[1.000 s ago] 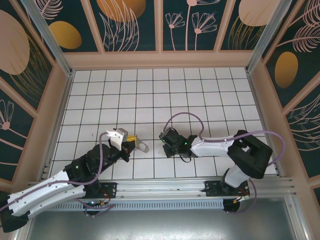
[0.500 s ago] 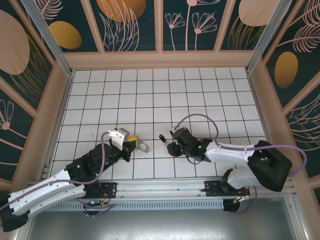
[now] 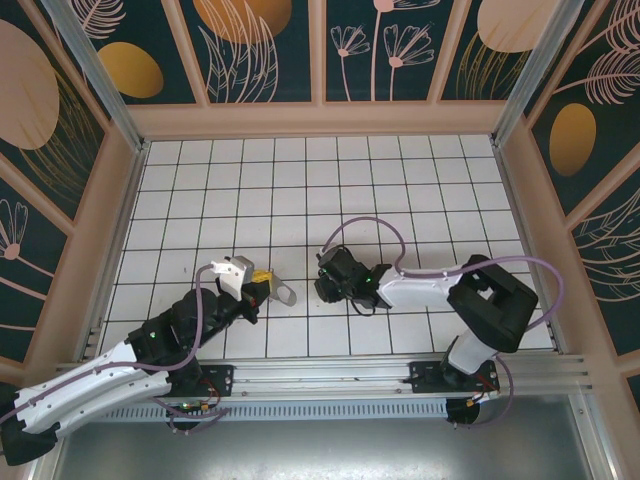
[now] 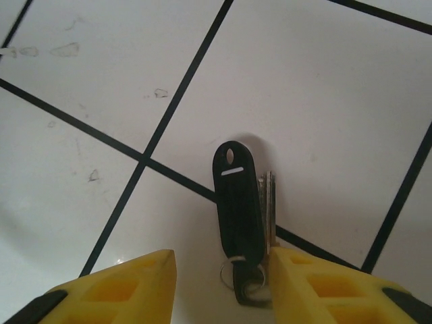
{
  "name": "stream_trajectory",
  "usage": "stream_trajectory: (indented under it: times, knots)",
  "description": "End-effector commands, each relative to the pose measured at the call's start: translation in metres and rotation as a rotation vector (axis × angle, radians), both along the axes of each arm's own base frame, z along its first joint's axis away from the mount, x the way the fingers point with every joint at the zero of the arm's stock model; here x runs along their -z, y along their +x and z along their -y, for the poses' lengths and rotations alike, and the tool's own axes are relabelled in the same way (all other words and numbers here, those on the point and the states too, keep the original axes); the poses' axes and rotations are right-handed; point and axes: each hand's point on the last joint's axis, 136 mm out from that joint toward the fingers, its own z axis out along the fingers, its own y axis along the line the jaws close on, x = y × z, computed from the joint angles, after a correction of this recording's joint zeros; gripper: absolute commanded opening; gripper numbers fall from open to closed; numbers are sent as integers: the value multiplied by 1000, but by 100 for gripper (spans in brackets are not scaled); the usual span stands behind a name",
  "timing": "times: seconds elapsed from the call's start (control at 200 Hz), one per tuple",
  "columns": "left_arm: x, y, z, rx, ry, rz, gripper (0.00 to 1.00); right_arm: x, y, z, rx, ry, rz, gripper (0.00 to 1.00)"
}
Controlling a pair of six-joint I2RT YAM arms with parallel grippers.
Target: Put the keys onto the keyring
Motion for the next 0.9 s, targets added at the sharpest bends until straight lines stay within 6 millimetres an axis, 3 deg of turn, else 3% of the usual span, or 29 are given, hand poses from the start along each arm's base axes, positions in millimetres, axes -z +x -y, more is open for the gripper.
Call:
stream_trajectory:
  times: [0.0, 0.235, 0.375, 0.52, 0.721, 0.896]
  knots:
    - [-7, 3, 0, -8, -22, 21, 0, 3, 8, 0, 6, -61, 36, 40]
    - [-6, 3, -1, -13, -20, 22, 0, 16, 3, 0, -2, -128, 26, 35]
    - [-7, 3, 0, -12, -24, 24, 0, 18, 0, 5, -1, -152, 27, 22]
    - [-6, 3, 0, -10, -22, 24, 0, 12, -3, 9, 0, -150, 32, 13]
    - [-7, 3, 1, -8, -25, 24, 0, -7, -17, 9, -34, -30, 24, 11]
    - [-7, 3, 4, 0, -24, 22, 0, -4, -33, 24, -43, 30, -29, 6]
